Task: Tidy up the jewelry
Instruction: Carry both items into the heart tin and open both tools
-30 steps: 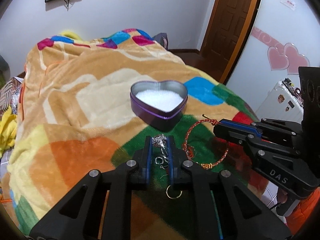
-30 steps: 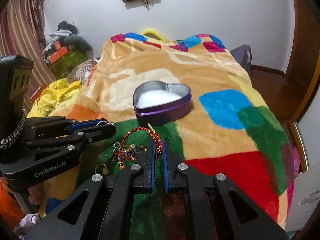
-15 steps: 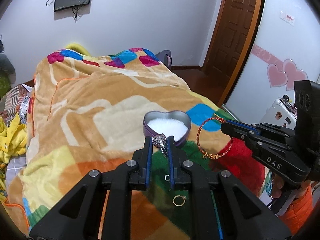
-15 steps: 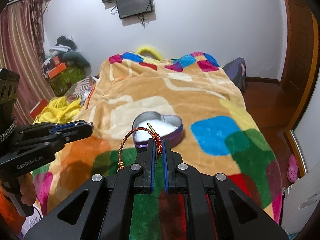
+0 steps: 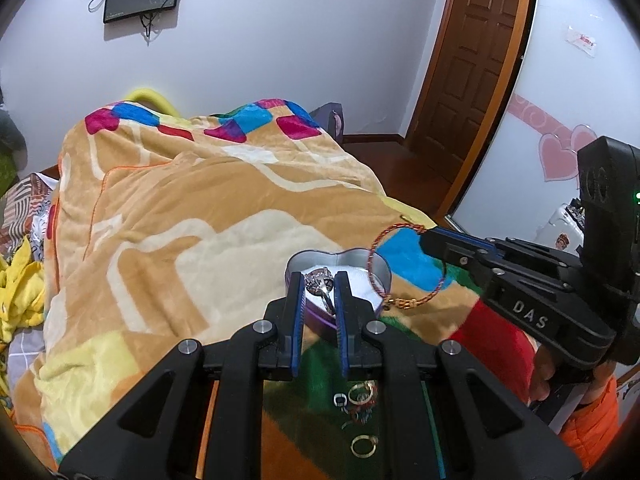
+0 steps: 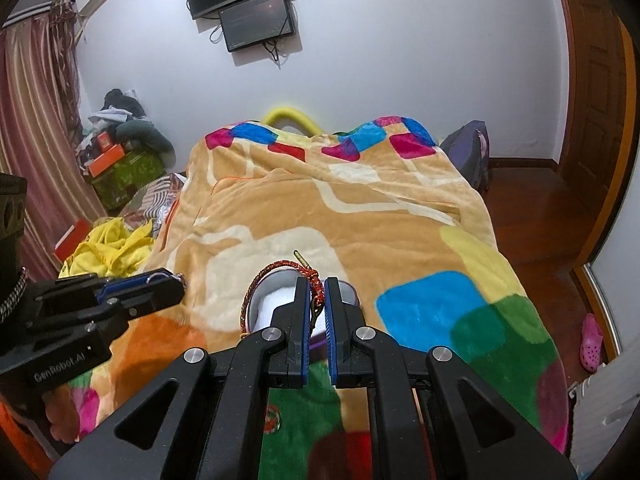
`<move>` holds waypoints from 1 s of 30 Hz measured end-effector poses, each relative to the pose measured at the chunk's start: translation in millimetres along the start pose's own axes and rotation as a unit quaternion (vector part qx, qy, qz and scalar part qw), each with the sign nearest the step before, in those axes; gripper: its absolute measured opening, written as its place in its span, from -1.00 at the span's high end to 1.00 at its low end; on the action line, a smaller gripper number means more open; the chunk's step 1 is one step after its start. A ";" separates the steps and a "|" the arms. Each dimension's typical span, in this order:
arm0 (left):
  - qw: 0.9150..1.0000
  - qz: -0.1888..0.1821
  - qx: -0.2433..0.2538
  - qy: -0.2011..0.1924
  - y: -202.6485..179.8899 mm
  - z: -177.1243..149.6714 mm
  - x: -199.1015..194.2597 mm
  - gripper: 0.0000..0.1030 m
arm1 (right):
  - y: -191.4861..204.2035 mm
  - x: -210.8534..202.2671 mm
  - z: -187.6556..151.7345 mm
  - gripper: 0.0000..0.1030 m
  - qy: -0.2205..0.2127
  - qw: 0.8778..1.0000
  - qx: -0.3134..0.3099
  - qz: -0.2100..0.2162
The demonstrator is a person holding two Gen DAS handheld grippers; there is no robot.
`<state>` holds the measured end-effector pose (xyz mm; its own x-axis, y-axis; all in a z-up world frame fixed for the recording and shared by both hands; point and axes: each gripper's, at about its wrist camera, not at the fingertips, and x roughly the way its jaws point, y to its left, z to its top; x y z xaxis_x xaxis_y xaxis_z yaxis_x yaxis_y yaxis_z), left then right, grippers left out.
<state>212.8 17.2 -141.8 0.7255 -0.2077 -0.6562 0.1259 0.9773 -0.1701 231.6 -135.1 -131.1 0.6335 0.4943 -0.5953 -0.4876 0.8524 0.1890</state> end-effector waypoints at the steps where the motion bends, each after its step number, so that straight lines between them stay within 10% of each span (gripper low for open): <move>1: 1.000 -0.001 0.000 0.002 0.1 1.0 3.8 0.75 | -0.6 2.8 0.3 0.88 0.002 1.000 0.001 0.000; 30: 0.996 -0.016 0.034 0.078 -5.7 2.9 80.7 0.75 | -14.5 62.2 -6.0 0.88 0.104 0.994 -0.008 0.034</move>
<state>272.6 -5.0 -191.7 0.6071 -0.2366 -0.7586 0.1968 0.9697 -0.1450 274.5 -117.7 -175.5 0.4624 0.5034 -0.7299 -0.5351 0.8148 0.2230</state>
